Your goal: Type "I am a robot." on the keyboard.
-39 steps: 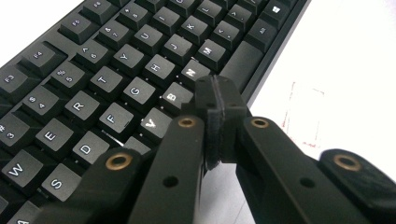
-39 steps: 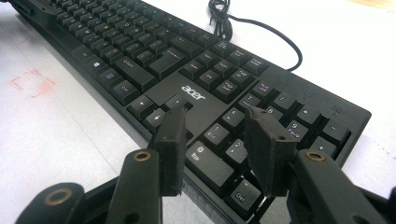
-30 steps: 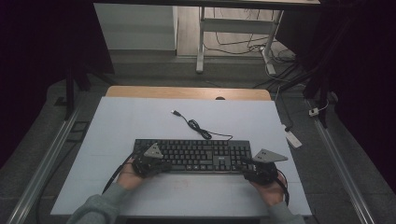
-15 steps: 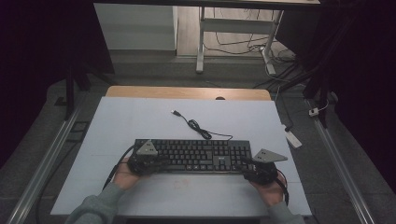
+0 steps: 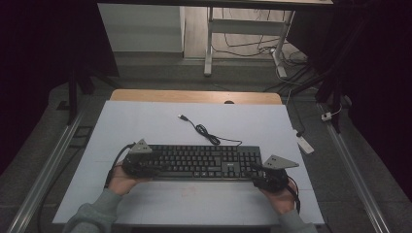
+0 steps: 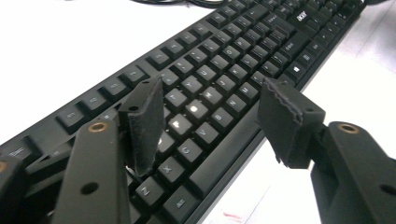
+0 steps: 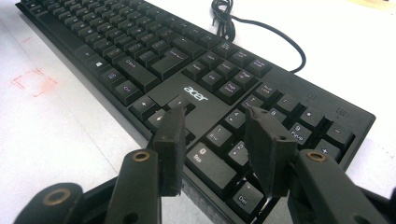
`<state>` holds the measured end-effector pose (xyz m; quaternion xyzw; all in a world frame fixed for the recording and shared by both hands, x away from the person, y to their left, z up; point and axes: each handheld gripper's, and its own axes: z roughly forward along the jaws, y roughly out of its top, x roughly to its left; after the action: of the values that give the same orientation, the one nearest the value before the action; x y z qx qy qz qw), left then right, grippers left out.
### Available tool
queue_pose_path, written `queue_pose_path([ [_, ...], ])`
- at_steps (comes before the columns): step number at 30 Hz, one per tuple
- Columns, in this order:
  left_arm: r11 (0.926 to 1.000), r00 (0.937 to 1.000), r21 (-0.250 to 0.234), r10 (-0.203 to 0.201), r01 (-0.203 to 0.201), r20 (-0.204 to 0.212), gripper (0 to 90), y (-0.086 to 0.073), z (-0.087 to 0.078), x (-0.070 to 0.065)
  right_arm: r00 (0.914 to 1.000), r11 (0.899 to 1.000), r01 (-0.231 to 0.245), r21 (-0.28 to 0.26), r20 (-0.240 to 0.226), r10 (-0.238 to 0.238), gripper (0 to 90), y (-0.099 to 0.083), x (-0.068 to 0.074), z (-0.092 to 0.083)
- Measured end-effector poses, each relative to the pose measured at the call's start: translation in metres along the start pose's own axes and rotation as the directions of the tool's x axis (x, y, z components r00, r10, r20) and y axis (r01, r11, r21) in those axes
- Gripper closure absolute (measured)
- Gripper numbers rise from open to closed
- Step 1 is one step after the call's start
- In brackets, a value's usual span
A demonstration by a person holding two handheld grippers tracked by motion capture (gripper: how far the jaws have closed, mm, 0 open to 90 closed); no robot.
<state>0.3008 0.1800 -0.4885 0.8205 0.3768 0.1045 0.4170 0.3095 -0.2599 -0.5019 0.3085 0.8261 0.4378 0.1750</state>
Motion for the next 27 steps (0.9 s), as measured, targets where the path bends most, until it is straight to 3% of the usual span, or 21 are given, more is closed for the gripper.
queue_pose_path([
  [8, 0.9994, 0.9994, -0.02, -0.029, 0.029, -0.016, 37.2, 0.0, -0.009, 0.007, 1.0, 1.0, 0.002, 0.002, -0.001, -0.002, 58.3, 0.0, 0.0, 0.0],
  [27, 0.9972, 0.996, -0.032, -0.07, 0.068, -0.055, 40.7, -0.003, -0.015, 0.02, 1.0, 1.0, 0.0, 0.004, 0.001, 0.0, 58.3, -0.001, 0.001, 0.002],
])
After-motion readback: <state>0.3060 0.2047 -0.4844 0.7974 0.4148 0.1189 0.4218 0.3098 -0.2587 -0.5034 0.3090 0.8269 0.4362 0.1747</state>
